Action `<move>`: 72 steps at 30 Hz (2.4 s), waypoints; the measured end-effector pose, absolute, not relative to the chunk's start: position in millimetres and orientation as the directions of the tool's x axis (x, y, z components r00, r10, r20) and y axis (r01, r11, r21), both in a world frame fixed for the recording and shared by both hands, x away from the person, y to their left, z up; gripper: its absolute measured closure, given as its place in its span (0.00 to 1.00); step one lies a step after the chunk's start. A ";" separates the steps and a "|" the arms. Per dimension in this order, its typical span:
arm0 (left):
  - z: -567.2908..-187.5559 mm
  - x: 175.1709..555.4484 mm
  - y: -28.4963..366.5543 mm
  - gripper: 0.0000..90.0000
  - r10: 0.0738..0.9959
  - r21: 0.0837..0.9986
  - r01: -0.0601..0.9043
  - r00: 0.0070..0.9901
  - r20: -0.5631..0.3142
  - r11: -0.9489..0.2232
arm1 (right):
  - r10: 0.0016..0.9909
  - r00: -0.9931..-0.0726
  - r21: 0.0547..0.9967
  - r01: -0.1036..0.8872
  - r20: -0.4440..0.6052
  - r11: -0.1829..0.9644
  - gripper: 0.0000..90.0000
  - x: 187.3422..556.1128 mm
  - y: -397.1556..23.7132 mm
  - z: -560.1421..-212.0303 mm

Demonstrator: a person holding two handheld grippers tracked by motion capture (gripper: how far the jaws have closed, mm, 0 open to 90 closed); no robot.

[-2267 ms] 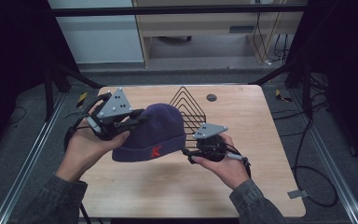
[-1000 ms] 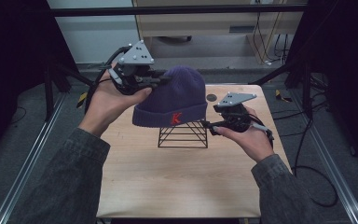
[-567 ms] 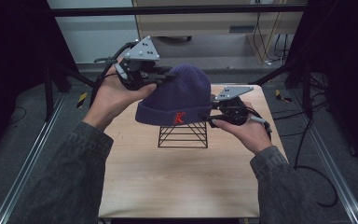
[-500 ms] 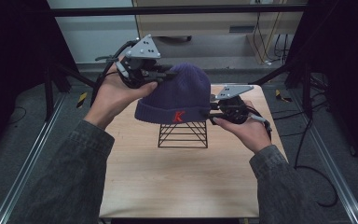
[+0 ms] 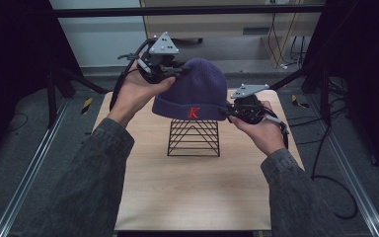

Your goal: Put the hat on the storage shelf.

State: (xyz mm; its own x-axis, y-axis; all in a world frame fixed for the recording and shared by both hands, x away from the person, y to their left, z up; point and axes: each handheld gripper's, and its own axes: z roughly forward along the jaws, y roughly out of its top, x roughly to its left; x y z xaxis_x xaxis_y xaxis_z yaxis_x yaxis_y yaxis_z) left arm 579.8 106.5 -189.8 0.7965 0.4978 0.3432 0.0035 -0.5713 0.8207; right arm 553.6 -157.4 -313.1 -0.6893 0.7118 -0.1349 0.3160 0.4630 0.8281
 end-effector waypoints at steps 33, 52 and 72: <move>-232.8 593.2 113.9 0.87 0.542 0.839 0.064 0.789 0.289 -0.540 | 0.702 -0.697 0.792 0.343 -0.146 0.505 0.82 548.0 -161.8 -324.8; -260.2 592.5 113.6 0.87 0.551 0.836 0.087 0.788 0.275 -0.542 | 0.696 -0.704 0.766 0.368 -0.140 0.527 0.82 549.2 -156.3 -345.6; -273.1 592.3 114.9 0.87 0.539 0.825 0.101 0.800 0.265 -0.556 | 0.692 -0.710 0.752 0.385 -0.129 0.535 0.82 549.2 -153.5 -359.8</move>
